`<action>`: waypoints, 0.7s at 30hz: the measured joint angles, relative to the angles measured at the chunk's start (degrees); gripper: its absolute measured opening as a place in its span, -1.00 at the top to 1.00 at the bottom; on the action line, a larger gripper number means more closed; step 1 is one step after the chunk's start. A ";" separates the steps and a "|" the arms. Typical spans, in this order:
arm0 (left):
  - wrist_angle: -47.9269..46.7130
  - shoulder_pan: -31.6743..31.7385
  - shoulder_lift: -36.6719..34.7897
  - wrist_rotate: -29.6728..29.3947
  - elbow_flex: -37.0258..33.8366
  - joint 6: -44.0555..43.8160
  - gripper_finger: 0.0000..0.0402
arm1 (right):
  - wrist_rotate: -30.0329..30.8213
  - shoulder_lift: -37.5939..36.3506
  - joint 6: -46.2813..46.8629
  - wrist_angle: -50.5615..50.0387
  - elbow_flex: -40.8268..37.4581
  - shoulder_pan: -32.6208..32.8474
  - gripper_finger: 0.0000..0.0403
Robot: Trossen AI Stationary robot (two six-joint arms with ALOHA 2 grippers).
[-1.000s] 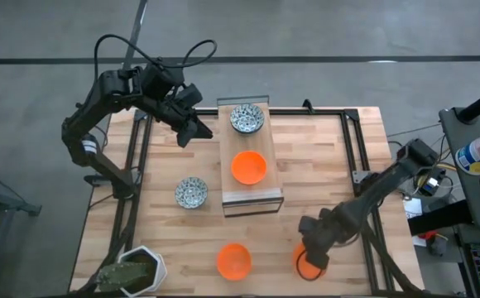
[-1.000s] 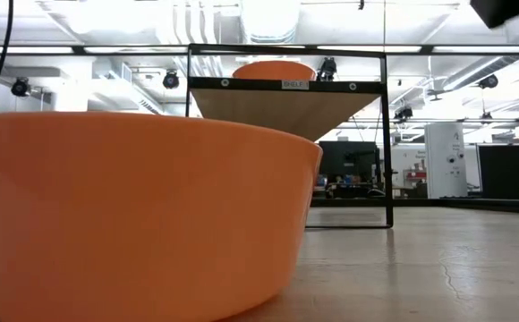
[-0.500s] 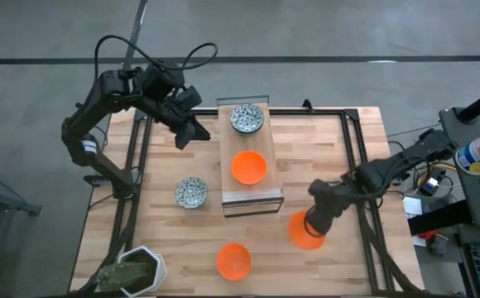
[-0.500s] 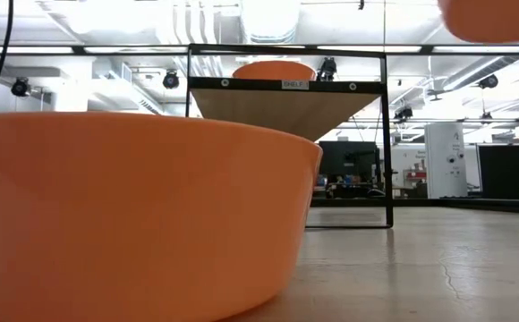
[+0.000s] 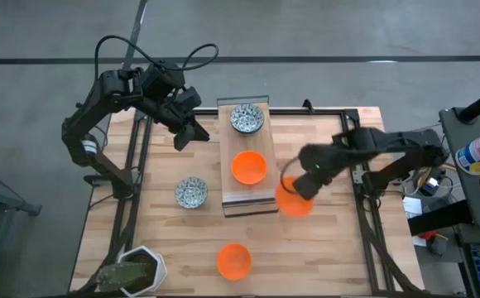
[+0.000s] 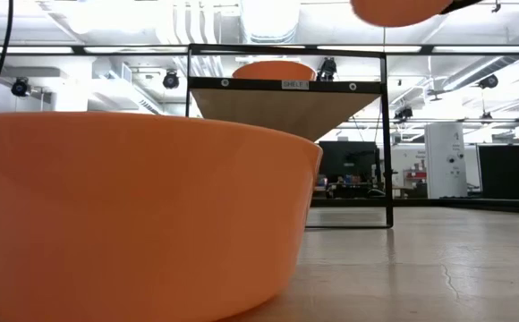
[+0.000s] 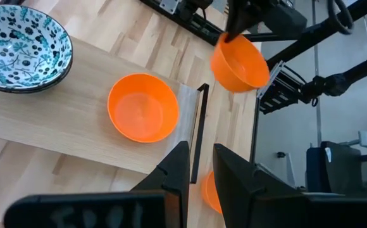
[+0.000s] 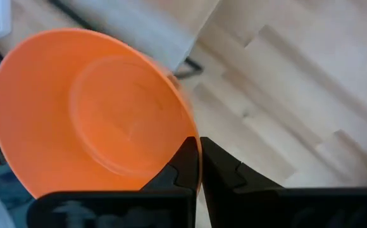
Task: Pick & Place Mini bowls
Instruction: Stack the right orange bowl on top of the orange bowl on the shelf
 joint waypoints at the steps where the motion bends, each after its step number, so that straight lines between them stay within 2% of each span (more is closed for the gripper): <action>1: 0.01 0.00 0.00 0.00 0.00 0.00 0.69 | 0.00 1.13 -1.42 -1.24 1.74 -1.30 0.96; 11: -1.69 0.02 0.02 0.00 -0.02 0.02 0.69 | 0.00 11.86 -15.40 -3.12 13.87 -12.25 0.96; 21: -2.56 0.02 0.02 -0.02 -0.02 0.07 0.69 | 1.95 23.84 -25.29 -3.09 27.96 -16.79 0.96</action>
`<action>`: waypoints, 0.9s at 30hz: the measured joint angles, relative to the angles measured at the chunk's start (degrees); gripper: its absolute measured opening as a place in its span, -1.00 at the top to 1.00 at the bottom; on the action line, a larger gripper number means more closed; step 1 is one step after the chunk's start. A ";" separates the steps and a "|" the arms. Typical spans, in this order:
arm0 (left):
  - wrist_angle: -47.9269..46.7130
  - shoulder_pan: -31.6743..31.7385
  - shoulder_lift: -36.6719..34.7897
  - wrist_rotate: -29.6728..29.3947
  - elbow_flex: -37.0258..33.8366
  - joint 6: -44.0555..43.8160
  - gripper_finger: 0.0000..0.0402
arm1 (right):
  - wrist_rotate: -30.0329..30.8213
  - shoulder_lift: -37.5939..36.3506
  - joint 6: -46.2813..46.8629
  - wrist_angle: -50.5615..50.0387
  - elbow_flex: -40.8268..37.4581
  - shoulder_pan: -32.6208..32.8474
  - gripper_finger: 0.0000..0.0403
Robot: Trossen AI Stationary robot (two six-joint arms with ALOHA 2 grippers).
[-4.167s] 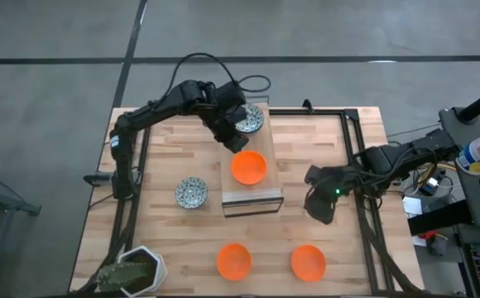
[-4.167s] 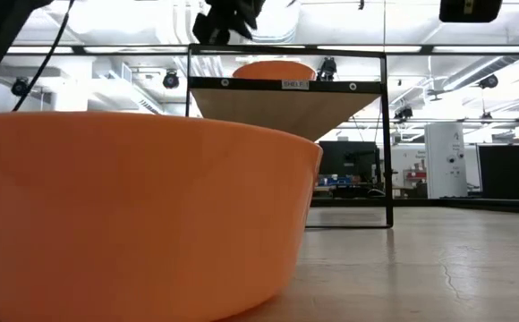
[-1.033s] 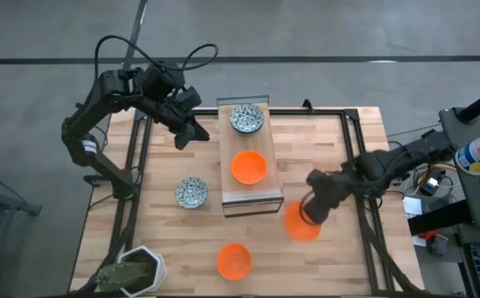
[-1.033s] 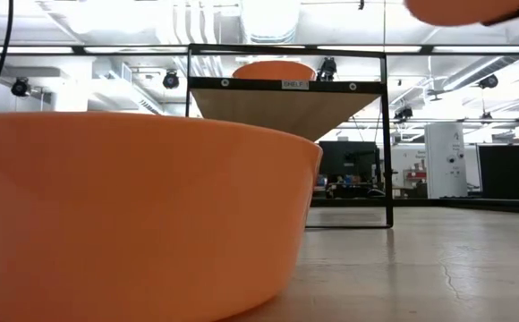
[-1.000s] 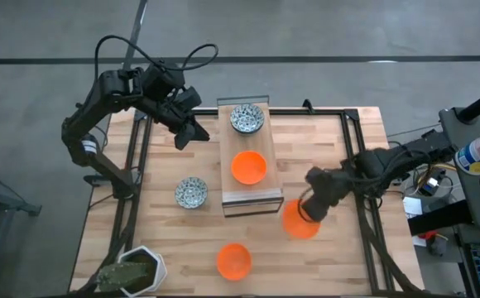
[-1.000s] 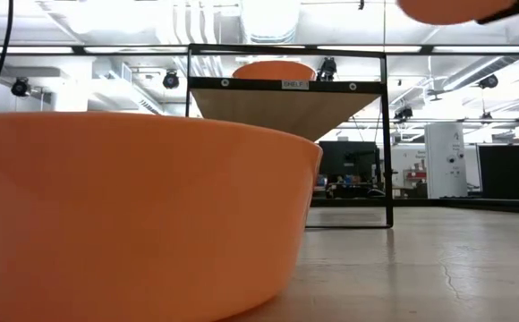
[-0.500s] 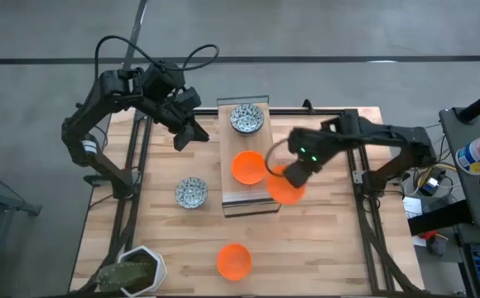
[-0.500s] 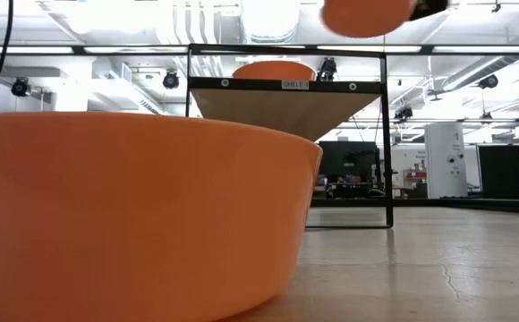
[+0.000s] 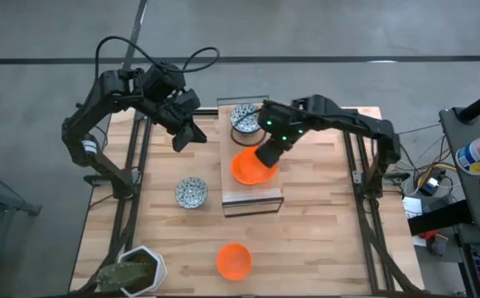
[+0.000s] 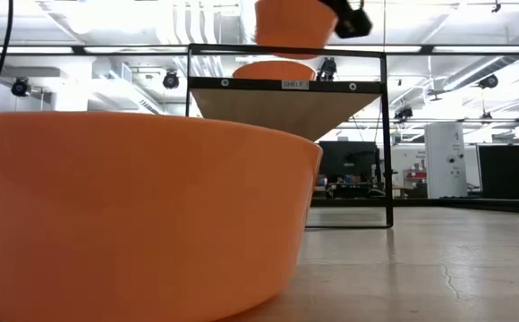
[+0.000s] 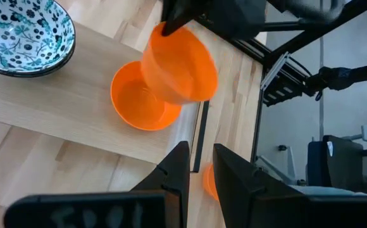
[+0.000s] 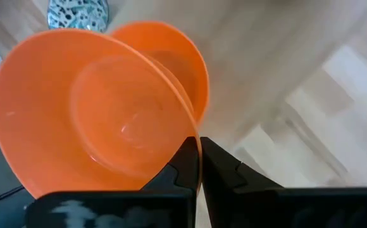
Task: Pick & Place Mini bowls
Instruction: Stack the right orange bowl on top of the orange bowl on the shelf
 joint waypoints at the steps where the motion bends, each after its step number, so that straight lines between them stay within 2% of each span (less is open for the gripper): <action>1: -0.02 0.00 0.00 0.02 0.00 0.02 0.69 | -0.04 1.25 -0.36 -0.21 1.33 -0.19 0.96; 7: -0.15 0.00 0.00 0.00 0.00 0.00 0.69 | -0.03 7.31 -2.98 -1.65 7.94 -0.66 0.96; 13: -0.42 0.00 0.00 0.00 0.00 0.10 0.69 | -0.21 11.51 -4.50 -6.07 11.25 -0.70 0.96; 27: -0.76 -0.02 0.00 0.00 0.02 0.24 0.69 | 0.94 11.90 -5.49 -5.26 10.41 -0.96 0.96</action>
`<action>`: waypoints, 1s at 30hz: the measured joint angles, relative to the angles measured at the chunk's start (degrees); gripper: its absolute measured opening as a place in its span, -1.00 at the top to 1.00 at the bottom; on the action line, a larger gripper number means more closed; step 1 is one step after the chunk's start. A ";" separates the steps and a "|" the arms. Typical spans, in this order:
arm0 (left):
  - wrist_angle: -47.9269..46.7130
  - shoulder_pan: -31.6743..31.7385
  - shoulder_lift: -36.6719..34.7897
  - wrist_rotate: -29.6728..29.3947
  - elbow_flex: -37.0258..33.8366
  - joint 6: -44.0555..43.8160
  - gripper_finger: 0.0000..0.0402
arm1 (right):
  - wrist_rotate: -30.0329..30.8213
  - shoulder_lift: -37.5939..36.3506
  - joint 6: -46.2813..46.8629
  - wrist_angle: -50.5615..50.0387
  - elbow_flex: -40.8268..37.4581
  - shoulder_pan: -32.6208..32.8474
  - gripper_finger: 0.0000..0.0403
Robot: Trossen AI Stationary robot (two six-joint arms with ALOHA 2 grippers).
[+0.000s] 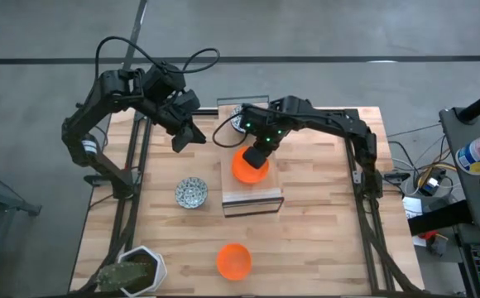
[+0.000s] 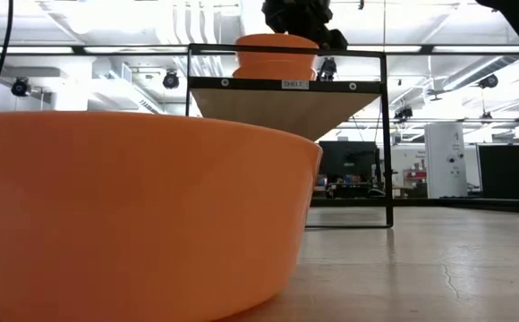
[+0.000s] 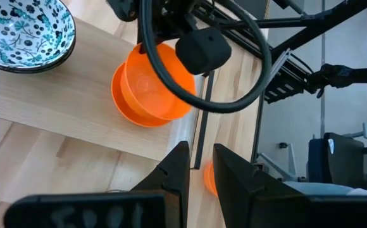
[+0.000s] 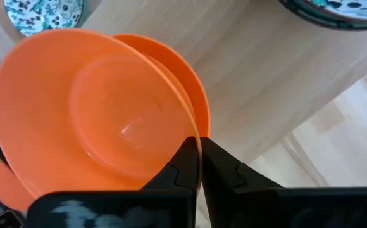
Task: Pick & Place Mini bowls
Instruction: Stack the right orange bowl on top of the orange bowl on the shelf
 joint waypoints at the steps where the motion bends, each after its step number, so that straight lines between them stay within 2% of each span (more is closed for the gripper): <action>1: 0.00 0.00 0.00 0.00 -0.02 0.00 0.69 | 0.07 0.00 0.03 0.25 -0.21 -0.07 0.96; 20: 0.09 0.04 0.00 0.00 -0.02 -0.02 0.69 | 0.15 0.02 -0.68 1.81 -2.22 -0.51 0.94; 30: 0.11 0.02 0.00 0.00 -0.02 0.08 0.69 | 0.15 0.02 -0.94 2.97 -2.22 -0.51 0.54</action>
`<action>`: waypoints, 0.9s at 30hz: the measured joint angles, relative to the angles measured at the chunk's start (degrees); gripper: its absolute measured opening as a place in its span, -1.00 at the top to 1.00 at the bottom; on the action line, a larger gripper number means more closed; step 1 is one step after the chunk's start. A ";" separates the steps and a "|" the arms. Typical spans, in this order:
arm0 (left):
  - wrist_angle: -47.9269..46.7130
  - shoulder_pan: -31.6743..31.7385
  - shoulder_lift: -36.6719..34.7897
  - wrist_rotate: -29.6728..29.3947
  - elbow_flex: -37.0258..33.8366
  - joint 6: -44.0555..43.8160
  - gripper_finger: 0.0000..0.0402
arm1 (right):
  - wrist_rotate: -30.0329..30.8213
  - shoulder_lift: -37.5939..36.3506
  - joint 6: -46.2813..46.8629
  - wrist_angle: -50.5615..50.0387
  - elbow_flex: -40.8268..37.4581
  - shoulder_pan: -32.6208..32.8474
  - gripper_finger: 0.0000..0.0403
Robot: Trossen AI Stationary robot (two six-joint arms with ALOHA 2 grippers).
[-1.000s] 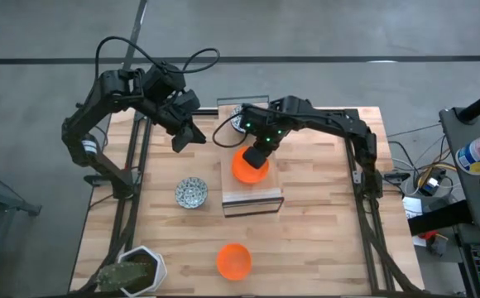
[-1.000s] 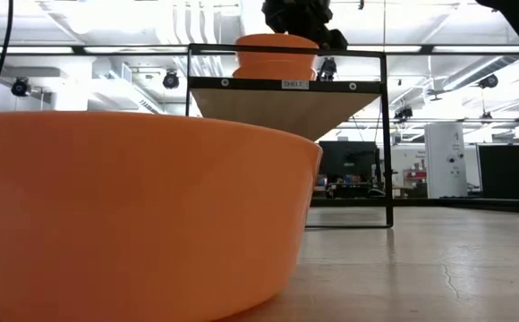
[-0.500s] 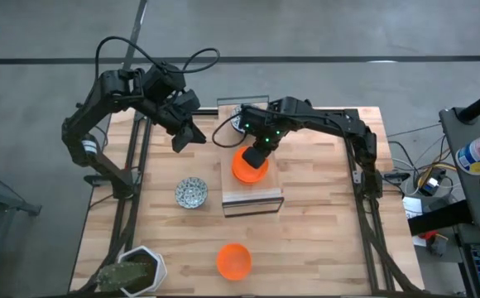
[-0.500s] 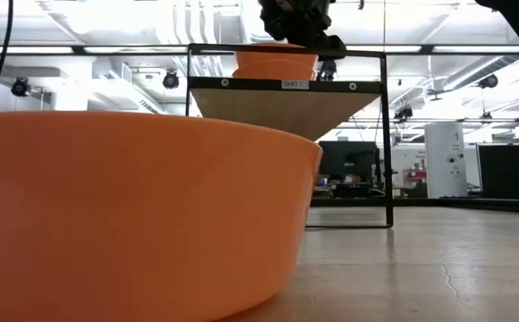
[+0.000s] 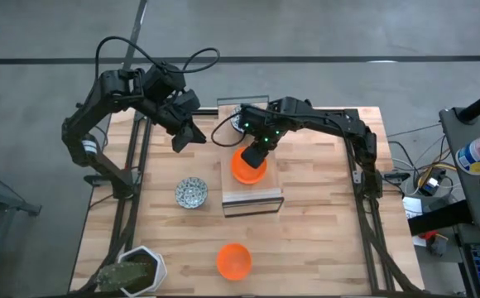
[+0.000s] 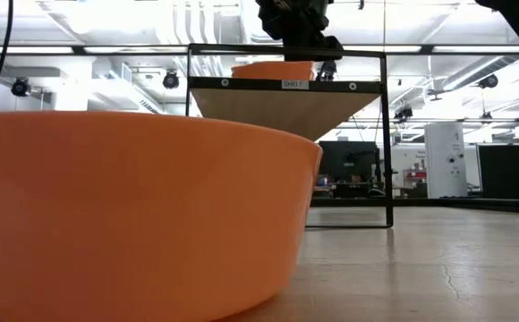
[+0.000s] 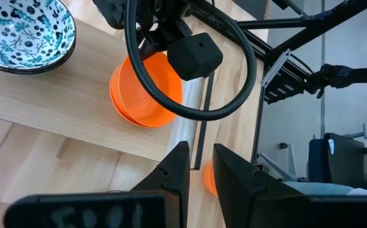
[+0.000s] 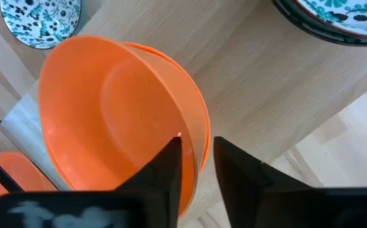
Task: Pick & Place Mini bowls
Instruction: Stack the right orange bowl on top of the orange bowl on the shelf
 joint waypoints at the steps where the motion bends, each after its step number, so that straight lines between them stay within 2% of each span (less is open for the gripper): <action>1: 0.00 0.00 0.00 -0.02 0.00 0.12 0.69 | -0.02 -0.11 -0.15 -0.04 0.00 0.02 0.50; 6: -0.02 0.00 0.00 -0.02 0.00 0.18 0.69 | 1.27 -1.36 -0.43 -0.01 0.40 -0.04 0.39; 10: -0.02 0.00 0.00 -0.01 0.00 0.21 0.69 | 3.36 -2.69 -0.43 0.31 0.42 -0.33 0.41; 14: -0.03 0.00 0.00 -0.02 0.00 0.23 0.69 | 4.30 -4.34 -0.67 2.72 0.42 -0.40 0.52; 20: -0.04 -0.04 0.00 -0.02 0.00 0.27 0.69 | -2.51 -4.72 -3.27 8.46 0.44 -0.98 0.90; 22: -0.12 -0.04 0.00 -0.02 0.00 0.29 0.69 | -4.91 -4.66 -3.25 8.79 0.36 -1.78 0.93; 27: -0.67 -0.04 0.00 -0.02 0.00 0.34 0.69 | -5.44 -4.61 -3.23 8.66 -1.60 -3.39 0.96</action>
